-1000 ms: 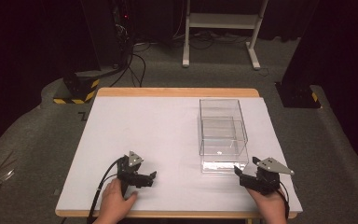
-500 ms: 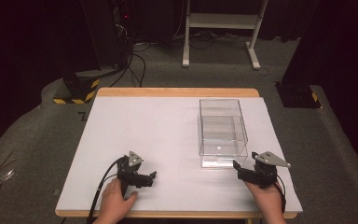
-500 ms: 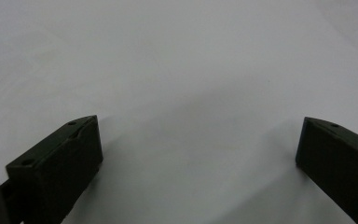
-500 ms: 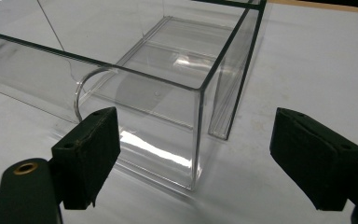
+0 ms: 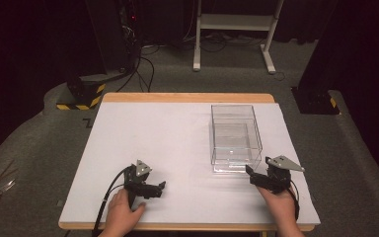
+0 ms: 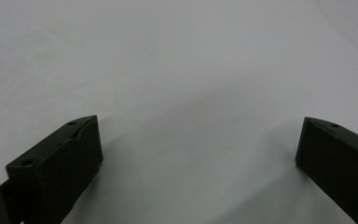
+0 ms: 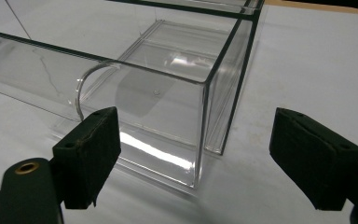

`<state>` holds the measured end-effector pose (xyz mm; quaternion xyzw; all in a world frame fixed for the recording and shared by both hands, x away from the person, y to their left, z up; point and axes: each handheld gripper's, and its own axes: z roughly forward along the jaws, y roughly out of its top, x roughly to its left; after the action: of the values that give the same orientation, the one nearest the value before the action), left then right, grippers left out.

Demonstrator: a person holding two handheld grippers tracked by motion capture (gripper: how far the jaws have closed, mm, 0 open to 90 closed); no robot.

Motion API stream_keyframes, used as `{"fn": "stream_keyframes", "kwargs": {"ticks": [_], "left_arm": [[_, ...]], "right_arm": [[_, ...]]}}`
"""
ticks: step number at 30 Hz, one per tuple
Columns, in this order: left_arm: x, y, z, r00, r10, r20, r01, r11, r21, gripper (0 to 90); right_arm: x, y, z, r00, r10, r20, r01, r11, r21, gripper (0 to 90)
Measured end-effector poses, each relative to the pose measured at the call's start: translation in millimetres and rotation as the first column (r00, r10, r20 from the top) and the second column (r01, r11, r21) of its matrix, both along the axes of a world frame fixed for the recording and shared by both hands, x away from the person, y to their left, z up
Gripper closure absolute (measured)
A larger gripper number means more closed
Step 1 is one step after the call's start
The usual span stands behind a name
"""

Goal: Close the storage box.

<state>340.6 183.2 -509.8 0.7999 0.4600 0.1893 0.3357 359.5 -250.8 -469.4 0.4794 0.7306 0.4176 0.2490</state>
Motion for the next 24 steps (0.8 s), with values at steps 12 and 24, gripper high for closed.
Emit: {"fn": "stream_keyframes", "kwargs": {"ticks": [12, 24], "left_arm": [[0.0, 0.0, 0.0, 1.0, 0.0, 0.0, 0.0, 1.0, 0.0, 0.6], [0.0, 0.0, 0.0, 1.0, 0.0, 0.0, 0.0, 1.0, 0.0, 0.6]], "right_arm": [[16.9, 1.0, -0.2, 0.9996, -0.027, -0.001, 0.027, 1.0, 0.009, 16.7], [28.2, 2.9, -1.3, 0.9985, -0.055, 0.003, 0.054, 0.998, 0.025, 16.9]]}}
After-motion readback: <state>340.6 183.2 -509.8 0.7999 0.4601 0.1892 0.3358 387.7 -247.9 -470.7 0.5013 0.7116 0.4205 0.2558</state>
